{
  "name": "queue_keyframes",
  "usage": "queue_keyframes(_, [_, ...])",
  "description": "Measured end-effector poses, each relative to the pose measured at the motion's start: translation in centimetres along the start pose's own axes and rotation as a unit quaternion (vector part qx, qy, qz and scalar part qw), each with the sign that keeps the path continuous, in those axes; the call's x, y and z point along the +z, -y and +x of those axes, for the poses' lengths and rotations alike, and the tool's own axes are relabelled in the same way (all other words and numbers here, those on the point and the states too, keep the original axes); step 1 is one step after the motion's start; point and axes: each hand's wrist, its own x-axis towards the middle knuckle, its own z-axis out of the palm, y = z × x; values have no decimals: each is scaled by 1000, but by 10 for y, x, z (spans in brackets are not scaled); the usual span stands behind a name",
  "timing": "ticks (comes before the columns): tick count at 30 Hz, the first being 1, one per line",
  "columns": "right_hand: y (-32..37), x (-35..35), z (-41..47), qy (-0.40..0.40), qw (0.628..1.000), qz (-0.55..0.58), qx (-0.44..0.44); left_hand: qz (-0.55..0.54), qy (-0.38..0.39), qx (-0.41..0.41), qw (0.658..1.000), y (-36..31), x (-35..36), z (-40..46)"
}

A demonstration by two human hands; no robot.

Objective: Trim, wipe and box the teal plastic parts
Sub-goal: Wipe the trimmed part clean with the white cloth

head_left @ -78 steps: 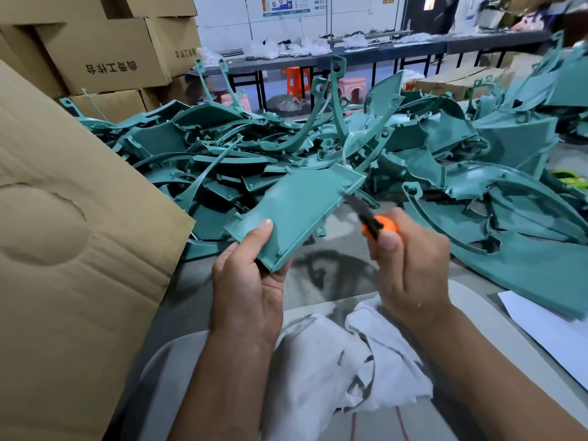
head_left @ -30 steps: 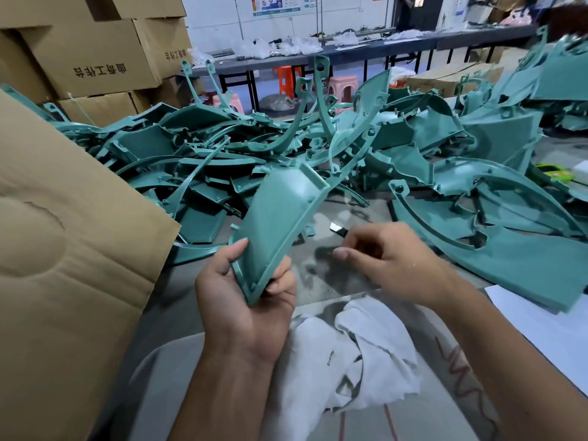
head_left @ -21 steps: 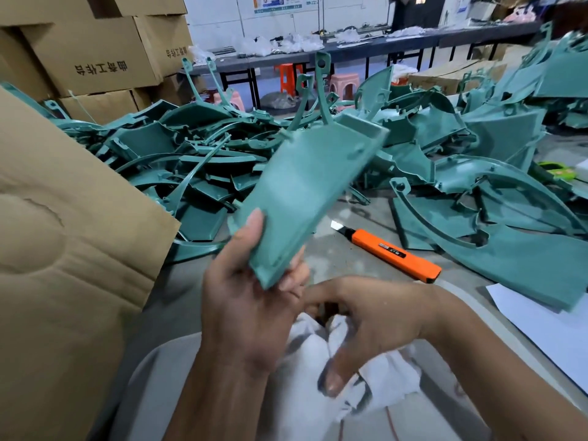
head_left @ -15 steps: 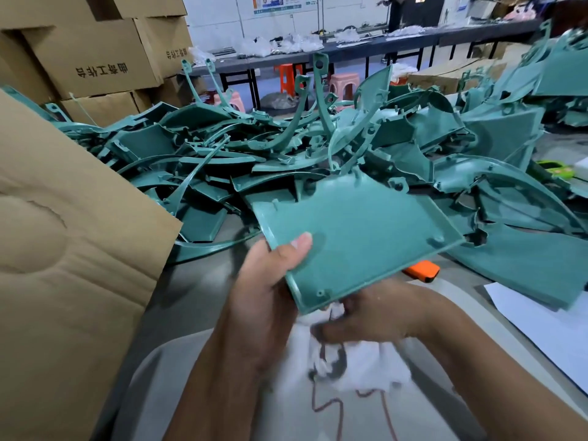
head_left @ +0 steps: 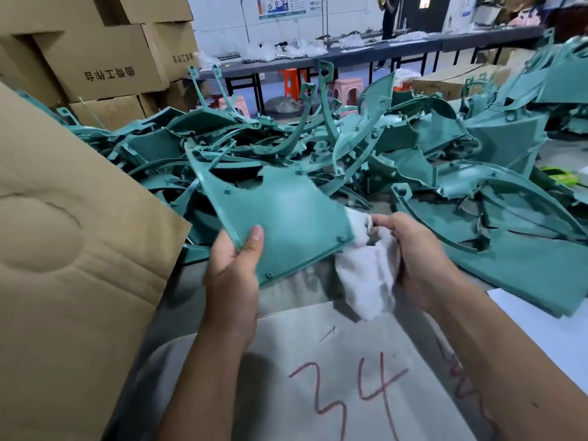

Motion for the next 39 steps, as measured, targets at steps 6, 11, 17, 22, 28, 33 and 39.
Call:
queue_keyframes(6, [-2,-12,-1,149,974,-165,-41,127,-3,57,990,16,-18,17])
queue_keyframes(11, [-11,-1,0,48,969,-203,-133,51,-12,73,996,16,-12,14])
queue_keyframes(17, [-25,12,2,25,971,-127,-201,21,-9,121,992,18,13,-7])
queue_keyframes(22, [-23,6,8,-13,924,-211,-318,-15,18,91,996,13,17,-12])
queue_keyframes(28, [-30,9,15,-216,939,5,-268,-2,87,130,988,1,25,-14])
queue_keyframes(33, [-9,-10,12,-164,954,17,-250,61,81,147,984,-3,10,-11])
queue_keyframes(39, [-25,12,4,-55,903,-284,-317,52,131,118,983,4,17,-14])
